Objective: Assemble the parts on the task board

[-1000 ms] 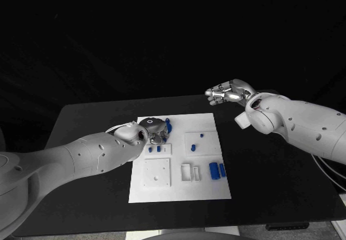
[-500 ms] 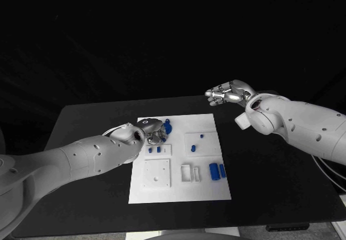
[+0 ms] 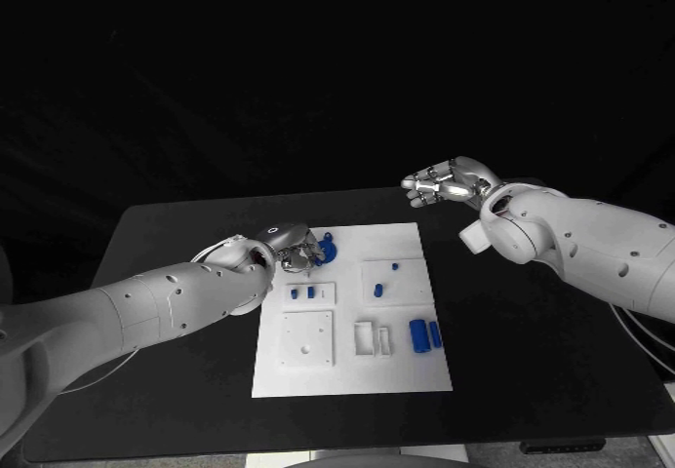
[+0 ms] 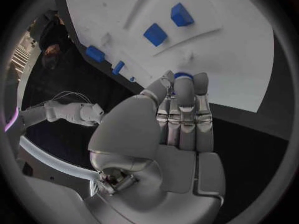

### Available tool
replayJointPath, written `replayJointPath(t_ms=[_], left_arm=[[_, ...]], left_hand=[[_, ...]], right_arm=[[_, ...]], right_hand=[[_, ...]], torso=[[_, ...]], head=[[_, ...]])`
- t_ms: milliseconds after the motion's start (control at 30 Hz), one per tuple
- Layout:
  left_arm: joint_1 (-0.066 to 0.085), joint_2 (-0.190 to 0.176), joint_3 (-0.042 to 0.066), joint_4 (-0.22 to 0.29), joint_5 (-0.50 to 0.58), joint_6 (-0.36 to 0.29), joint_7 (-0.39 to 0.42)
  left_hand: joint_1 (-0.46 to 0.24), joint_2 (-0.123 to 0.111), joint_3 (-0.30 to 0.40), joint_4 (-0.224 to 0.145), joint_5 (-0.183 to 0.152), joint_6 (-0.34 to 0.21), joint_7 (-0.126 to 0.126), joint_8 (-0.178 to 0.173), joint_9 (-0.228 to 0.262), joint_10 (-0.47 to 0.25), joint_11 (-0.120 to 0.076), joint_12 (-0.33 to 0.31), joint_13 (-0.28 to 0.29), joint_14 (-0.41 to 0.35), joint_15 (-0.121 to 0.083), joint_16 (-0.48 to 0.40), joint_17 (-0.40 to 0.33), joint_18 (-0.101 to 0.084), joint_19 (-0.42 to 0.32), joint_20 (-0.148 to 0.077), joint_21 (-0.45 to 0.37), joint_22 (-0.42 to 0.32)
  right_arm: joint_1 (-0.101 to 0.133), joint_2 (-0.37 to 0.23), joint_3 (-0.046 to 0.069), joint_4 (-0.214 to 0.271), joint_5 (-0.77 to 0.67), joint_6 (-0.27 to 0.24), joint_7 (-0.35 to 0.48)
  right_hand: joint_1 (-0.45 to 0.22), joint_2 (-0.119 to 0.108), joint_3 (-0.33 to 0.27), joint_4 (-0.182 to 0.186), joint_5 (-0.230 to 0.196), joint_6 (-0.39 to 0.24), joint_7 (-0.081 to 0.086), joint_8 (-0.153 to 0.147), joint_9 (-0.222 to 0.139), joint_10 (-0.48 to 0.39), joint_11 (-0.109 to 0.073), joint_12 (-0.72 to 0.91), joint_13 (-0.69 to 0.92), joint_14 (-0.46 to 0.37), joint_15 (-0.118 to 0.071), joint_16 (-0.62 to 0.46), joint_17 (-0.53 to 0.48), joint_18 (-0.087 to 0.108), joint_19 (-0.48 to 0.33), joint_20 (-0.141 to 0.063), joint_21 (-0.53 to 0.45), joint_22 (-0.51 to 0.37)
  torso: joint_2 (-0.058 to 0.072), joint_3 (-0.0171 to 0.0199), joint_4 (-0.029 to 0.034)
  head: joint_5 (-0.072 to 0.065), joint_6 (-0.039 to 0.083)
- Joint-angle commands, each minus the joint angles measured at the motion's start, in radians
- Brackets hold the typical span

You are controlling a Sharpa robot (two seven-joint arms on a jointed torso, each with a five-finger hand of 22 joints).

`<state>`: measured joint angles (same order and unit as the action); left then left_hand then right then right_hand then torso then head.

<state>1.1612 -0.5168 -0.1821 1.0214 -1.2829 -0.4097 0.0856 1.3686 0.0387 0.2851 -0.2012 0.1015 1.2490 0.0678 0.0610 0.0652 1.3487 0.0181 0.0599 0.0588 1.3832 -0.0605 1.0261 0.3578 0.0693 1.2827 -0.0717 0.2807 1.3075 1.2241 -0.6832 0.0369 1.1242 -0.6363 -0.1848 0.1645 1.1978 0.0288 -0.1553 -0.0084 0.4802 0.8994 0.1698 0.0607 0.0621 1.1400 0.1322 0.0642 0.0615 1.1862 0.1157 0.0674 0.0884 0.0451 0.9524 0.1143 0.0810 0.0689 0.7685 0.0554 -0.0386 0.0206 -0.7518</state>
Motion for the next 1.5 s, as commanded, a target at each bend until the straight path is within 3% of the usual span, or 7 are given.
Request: replayJointPath(t_ms=[33, 233, 600, 900, 1500], left_arm=[[0.001, -0.017, 0.010, 0.021, 0.040, 0.046, 0.015], [0.001, -0.052, 0.021, 0.039, 0.029, 0.092, -0.001], [0.001, -0.084, 0.026, 0.048, -0.043, 0.154, -0.033], [0.001, -0.080, 0.025, 0.039, -0.113, 0.165, -0.038], [0.001, -0.061, 0.025, 0.027, -0.115, 0.140, -0.020]], left_hand=[[-0.009, -0.003, 0.005, 0.001, 0.006, 0.017, 0.010, 0.003, 0.006, 0.009, 0.000, -0.001, 0.001, 0.007, -0.003, 0.006, 0.001, 0.010, -0.001, -0.009, 0.004, 0.021], [-0.009, -0.004, 0.008, -0.001, 0.007, 0.018, 0.010, 0.003, 0.006, 0.010, 0.000, -0.001, 0.001, 0.006, -0.003, 0.007, 0.002, 0.009, -0.003, -0.009, 0.006, 0.022], [-0.008, -0.005, 0.011, -0.004, 0.004, 0.019, 0.010, 0.003, 0.005, 0.011, 0.000, -0.001, 0.001, 0.006, -0.003, 0.007, 0.002, 0.010, -0.005, -0.010, 0.011, 0.022], [-0.006, -0.007, 0.011, -0.005, 0.005, 0.021, 0.010, 0.003, 0.005, 0.011, 0.000, -0.001, 0.001, 0.008, -0.003, 0.007, 0.003, 0.010, -0.006, -0.010, 0.016, 0.022], [-0.009, -0.007, 0.012, -0.004, 0.005, 0.020, 0.010, 0.003, 0.005, 0.012, -0.001, -0.001, 0.001, 0.008, -0.003, 0.006, 0.003, 0.011, -0.007, -0.010, 0.018, 0.021]], right_arm=[[0.000, -0.002, 0.000, 0.001, -0.005, 0.011, 0.007], [0.000, -0.005, 0.000, 0.002, -0.005, 0.011, 0.007], [0.000, -0.007, 0.000, 0.002, -0.005, 0.011, 0.006], [0.000, -0.008, 0.000, 0.003, -0.005, 0.011, 0.006], [0.000, -0.008, 0.000, 0.002, -0.005, 0.012, 0.004]], right_hand=[[-0.007, 0.003, 0.001, -0.004, 0.005, 0.002, 0.001, -0.001, -0.001, -0.004, -0.001, -0.003, -0.001, -0.006, 0.001, -0.005, -0.001, -0.008, -0.005, 0.002, -0.001, -0.001], [-0.007, 0.003, 0.001, -0.004, 0.005, 0.002, 0.001, -0.001, -0.001, -0.004, -0.001, -0.003, -0.001, -0.006, 0.001, -0.005, -0.001, -0.008, -0.005, 0.002, -0.001, -0.001], [-0.007, 0.003, 0.001, -0.004, 0.005, 0.002, 0.001, -0.001, -0.001, -0.004, -0.001, -0.003, -0.001, -0.006, 0.001, -0.005, -0.001, -0.008, -0.005, 0.002, -0.001, -0.001], [-0.007, 0.003, 0.001, -0.004, 0.005, 0.002, 0.001, -0.001, -0.001, -0.004, -0.001, -0.003, -0.001, -0.006, 0.001, -0.005, -0.001, -0.008, -0.005, 0.002, -0.001, -0.001], [-0.007, 0.003, 0.001, -0.004, 0.005, 0.002, 0.001, -0.001, -0.001, -0.004, -0.001, -0.003, -0.001, -0.006, 0.001, -0.005, -0.001, -0.008, -0.005, 0.002, -0.001, -0.001]], torso=[[0.000, 0.0009, -0.0015], [0.000, 0.0007, -0.0002], [0.001, 0.0002, -0.0014], [0.001, 0.0012, -0.0017], [0.001, 0.0035, -0.0030]], head=[[0.002, 0.000], [0.002, 0.000], [0.008, 0.000], [0.012, 0.000], [0.009, -0.001]])
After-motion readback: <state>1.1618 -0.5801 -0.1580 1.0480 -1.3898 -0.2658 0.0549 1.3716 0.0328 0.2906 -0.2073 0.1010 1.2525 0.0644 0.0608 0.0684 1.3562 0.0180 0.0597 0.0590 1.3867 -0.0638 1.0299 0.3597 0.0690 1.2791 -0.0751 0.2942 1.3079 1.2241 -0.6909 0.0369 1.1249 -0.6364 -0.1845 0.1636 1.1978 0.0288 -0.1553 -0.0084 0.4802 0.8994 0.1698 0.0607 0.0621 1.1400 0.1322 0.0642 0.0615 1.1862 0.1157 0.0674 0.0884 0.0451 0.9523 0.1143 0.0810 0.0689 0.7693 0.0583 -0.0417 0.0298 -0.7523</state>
